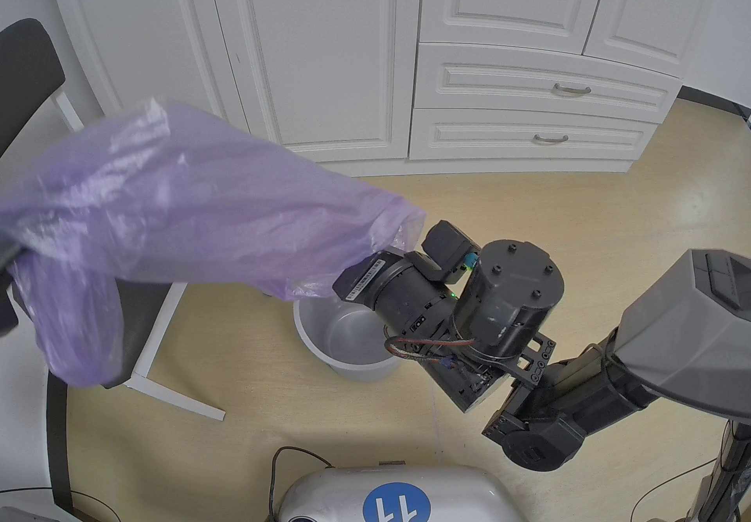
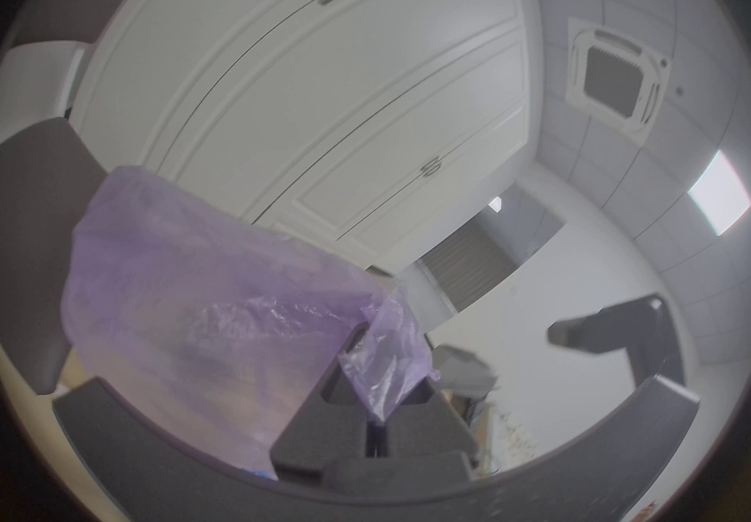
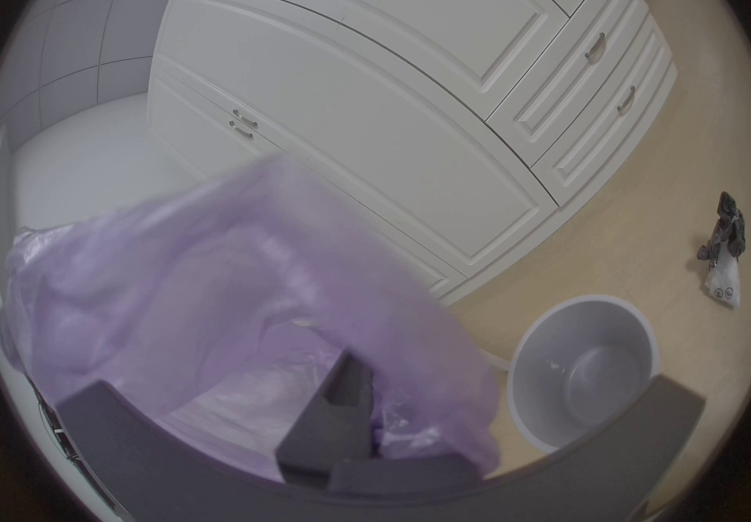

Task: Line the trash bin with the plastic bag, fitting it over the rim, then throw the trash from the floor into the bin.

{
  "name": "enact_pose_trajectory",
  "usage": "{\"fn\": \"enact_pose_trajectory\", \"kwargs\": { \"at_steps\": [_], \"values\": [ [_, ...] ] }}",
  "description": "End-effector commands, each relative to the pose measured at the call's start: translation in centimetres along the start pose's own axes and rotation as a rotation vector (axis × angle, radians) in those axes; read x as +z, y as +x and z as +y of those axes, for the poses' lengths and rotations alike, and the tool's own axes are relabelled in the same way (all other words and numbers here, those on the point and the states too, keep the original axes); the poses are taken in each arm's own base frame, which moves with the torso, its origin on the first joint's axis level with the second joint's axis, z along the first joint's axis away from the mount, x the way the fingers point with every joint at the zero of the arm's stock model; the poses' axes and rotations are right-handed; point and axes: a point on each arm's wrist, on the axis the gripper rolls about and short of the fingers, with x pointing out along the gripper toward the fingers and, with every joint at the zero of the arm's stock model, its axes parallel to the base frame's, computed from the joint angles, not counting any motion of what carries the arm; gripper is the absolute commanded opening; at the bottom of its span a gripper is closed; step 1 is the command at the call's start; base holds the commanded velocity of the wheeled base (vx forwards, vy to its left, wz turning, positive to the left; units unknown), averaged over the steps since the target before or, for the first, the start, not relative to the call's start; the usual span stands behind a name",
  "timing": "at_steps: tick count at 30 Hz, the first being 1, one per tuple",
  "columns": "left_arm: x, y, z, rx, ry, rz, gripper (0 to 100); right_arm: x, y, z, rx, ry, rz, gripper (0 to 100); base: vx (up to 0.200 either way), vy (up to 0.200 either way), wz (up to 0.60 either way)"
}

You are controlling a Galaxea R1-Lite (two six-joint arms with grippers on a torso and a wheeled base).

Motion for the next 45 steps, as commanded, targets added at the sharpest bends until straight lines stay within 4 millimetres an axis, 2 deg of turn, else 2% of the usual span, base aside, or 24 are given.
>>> {"fn": "enact_pose_trajectory", "kwargs": {
  "at_steps": [1,3,5,10,11,14,25,33,39,42,45],
  "values": [
    [-1.2,-2.3,0.8,0.123,0.083,0.055,0,0.2,-0.6,0.0,0.003,-0.011,0.016,0,0.000,0.000,0.00],
    [-1.8,-3.5,1.2,0.181,0.092,0.062,0,-0.1,-0.7,0.3,0.008,-0.013,0.026,0,0.000,0.000,0.00],
    [-2.0,-3.9,1.3,0.194,0.092,0.060,0,-0.2,-1.0,0.5,0.012,-0.012,0.034,0,0.000,0.000,0.00],
    [-2.6,-3.4,1.8,0.220,0.093,0.092,0,-0.2,-1.5,0.3,0.005,-0.059,0.051,0,0.000,0.000,0.00],
    [-2.8,-2.2,2.3,0.244,0.104,0.135,0,-0.3,-1.5,0.2,0.006,-0.080,0.055,0,0.000,0.000,0.00],
    [-3.2,-0.3,3.0,0.288,0.140,0.196,0,-0.1,-1.4,0.1,0.005,-0.081,0.048,0,0.000,0.000,0.00],
    [-3.9,3.1,5.4,0.558,0.373,0.261,0,1.4,-1.5,0.4,0.011,-0.117,0.008,0,0.000,0.000,0.00],
    [-4.6,4.0,5.6,0.519,0.406,0.291,0,2.5,-1.5,-0.1,-0.015,-0.212,-0.022,0,0.000,0.000,0.00],
    [-6.0,3.7,5.0,0.396,0.397,0.323,0,4.6,-2.0,-0.2,-0.037,-0.263,-0.048,0,0.000,0.000,0.00],
    [-7.0,3.8,5.4,0.356,0.365,0.327,0,6.6,-3.2,0.0,-0.066,-0.278,-0.038,0,0.000,0.000,0.00],
    [-8.2,4.3,6.2,0.348,0.333,0.332,0,7.5,-4.7,-0.7,-0.111,-0.287,0.005,0,0.000,0.000,0.00]
  ]
}}
